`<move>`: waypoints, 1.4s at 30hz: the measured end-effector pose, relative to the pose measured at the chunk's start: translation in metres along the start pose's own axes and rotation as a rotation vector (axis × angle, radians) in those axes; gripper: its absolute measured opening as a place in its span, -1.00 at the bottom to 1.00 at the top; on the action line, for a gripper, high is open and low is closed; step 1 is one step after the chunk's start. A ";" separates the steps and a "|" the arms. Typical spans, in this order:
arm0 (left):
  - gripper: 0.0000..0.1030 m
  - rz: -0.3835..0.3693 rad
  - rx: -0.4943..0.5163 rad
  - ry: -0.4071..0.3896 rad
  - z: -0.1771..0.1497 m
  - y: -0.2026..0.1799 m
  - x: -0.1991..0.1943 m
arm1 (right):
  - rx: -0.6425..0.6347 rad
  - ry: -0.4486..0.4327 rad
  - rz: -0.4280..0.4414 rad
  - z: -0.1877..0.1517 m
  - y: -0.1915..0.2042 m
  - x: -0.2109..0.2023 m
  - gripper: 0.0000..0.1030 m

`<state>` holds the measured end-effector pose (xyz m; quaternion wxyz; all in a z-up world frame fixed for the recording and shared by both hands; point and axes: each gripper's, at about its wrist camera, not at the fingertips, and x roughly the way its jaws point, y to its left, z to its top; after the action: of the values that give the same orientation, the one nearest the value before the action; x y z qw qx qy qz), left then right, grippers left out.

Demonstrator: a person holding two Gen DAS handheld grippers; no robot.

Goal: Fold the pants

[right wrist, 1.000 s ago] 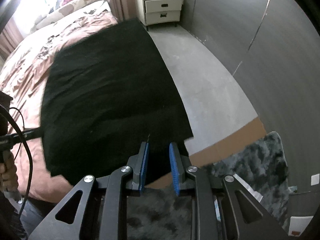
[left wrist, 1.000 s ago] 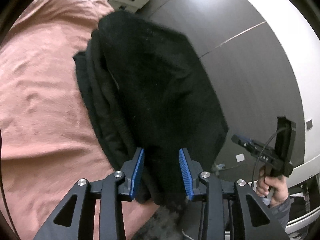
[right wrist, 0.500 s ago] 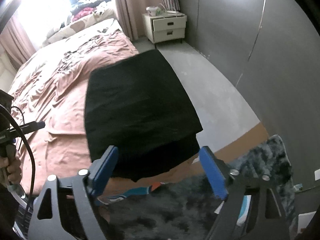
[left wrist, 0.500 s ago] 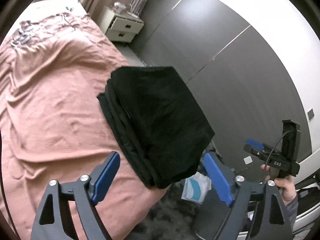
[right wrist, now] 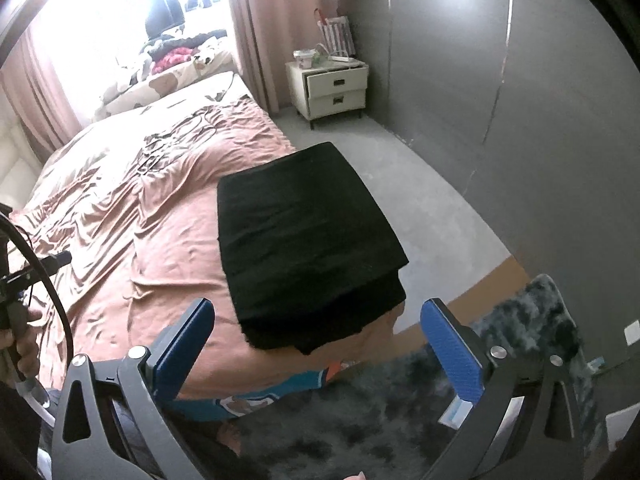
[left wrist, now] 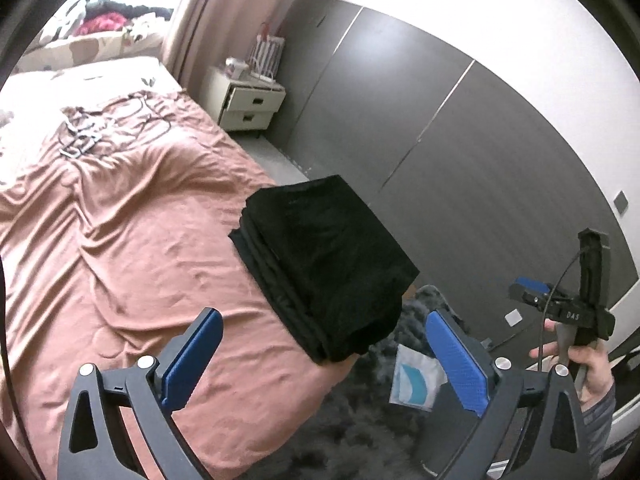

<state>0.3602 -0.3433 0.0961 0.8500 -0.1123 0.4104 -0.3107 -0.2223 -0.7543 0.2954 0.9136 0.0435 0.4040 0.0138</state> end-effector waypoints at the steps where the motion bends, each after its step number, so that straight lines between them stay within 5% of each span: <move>1: 0.99 0.005 0.009 -0.006 -0.002 -0.001 -0.007 | 0.003 -0.001 -0.009 -0.004 0.003 -0.005 1.00; 21: 0.99 0.125 0.115 -0.162 -0.048 0.030 -0.162 | -0.072 -0.143 0.029 -0.067 0.093 -0.091 1.00; 30: 0.99 0.193 0.145 -0.219 -0.086 0.039 -0.236 | -0.105 -0.192 0.147 -0.101 0.122 -0.096 1.00; 42: 0.99 0.243 0.108 -0.304 -0.162 0.059 -0.298 | -0.143 -0.283 0.165 -0.165 0.149 -0.093 1.00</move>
<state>0.1216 -0.1024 0.1537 0.9381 -0.0620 0.2708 -0.2069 -0.4052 -0.5998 0.2673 0.9579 0.0130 0.2643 0.1114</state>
